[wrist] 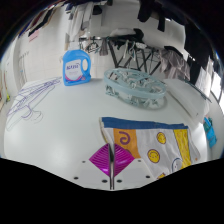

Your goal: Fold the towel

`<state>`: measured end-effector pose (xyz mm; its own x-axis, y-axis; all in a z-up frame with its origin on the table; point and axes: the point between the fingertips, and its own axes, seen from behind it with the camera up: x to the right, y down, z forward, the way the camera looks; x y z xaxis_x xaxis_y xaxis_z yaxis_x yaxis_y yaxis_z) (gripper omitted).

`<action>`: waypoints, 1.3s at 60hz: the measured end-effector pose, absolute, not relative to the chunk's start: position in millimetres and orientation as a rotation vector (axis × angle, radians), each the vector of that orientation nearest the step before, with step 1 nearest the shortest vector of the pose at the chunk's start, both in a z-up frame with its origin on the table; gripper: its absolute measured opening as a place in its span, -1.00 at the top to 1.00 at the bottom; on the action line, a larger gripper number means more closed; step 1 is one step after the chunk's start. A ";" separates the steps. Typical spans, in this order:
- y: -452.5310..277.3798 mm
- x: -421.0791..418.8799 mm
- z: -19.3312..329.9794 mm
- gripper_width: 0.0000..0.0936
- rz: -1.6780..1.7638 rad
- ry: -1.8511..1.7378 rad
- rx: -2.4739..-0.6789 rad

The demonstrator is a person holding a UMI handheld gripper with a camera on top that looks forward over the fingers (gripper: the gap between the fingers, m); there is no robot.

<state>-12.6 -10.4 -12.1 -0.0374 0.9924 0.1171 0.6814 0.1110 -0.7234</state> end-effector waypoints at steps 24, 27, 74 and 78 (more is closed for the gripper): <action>30.9 -7.3 112.3 0.99 0.945 -1.737 -1.641; 57.8 -8.2 127.8 0.99 0.968 -1.698 -1.662; 300.8 39.6 117.0 -0.85 0.678 -1.669 -1.670; 297.9 77.6 163.9 -0.80 0.704 -1.683 -1.680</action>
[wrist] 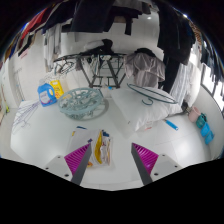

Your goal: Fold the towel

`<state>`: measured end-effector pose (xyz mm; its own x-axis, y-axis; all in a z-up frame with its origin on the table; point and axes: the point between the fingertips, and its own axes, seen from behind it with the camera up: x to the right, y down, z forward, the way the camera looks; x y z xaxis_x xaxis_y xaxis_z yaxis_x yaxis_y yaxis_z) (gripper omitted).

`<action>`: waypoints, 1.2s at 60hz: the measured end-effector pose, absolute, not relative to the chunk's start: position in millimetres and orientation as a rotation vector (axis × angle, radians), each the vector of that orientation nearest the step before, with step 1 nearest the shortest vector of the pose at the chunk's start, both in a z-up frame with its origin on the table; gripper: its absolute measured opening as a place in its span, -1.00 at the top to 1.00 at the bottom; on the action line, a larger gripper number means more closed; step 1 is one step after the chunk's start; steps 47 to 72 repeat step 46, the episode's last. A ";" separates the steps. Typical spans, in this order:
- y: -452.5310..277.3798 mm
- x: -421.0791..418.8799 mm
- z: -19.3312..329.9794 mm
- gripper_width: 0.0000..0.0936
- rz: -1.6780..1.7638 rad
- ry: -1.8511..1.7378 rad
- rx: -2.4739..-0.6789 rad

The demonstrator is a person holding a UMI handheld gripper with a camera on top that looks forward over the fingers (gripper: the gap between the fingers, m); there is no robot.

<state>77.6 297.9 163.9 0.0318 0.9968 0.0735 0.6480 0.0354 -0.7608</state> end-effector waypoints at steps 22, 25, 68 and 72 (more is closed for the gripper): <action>288.1 206.7 277.3 -0.81 0.766 -1.572 -1.695; 284.8 208.3 275.7 -0.81 0.768 -1.579 -1.693; 260.8 212.8 264.6 -0.81 0.769 -1.653 -1.641; 260.8 212.8 264.6 -0.81 0.769 -1.653 -1.641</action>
